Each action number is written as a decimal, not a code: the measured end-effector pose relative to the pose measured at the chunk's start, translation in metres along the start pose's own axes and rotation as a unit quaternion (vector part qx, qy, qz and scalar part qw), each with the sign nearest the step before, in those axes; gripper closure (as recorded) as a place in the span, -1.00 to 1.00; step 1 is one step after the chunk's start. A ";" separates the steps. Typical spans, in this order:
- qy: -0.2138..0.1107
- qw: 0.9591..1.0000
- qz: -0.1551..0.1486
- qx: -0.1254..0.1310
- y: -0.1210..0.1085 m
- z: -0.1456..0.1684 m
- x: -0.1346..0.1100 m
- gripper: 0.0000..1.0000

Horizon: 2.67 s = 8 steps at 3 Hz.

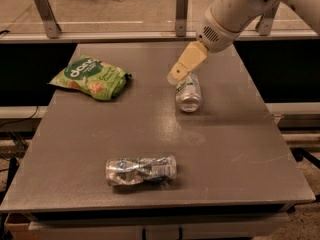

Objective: Place 7up can upright

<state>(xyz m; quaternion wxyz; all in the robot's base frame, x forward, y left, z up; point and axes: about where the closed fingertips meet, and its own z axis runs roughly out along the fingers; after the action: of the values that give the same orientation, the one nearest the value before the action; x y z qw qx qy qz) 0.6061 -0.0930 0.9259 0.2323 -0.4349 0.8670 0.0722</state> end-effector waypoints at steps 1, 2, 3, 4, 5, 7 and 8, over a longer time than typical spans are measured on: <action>0.029 0.997 0.056 0.033 -0.001 0.025 -0.008 -1.00; 0.071 0.988 0.116 0.068 -0.012 0.049 -0.001 -1.00; 0.108 0.973 0.181 0.096 -0.023 0.070 0.008 -1.00; 0.130 0.959 0.224 0.111 -0.033 0.089 0.017 -0.65; 0.137 0.952 0.246 0.119 -0.039 0.096 0.022 -0.19; 0.098 0.958 0.240 0.120 -0.042 0.082 0.006 0.74; 0.046 0.971 0.208 0.109 -0.045 0.062 -0.014 1.00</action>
Offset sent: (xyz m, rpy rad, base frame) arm 0.0397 0.0028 -0.0697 -0.1337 0.1467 -0.5915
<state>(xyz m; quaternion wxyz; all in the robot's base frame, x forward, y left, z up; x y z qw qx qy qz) 0.6698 -0.0905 0.8813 0.2181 -0.2202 0.9508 0.0041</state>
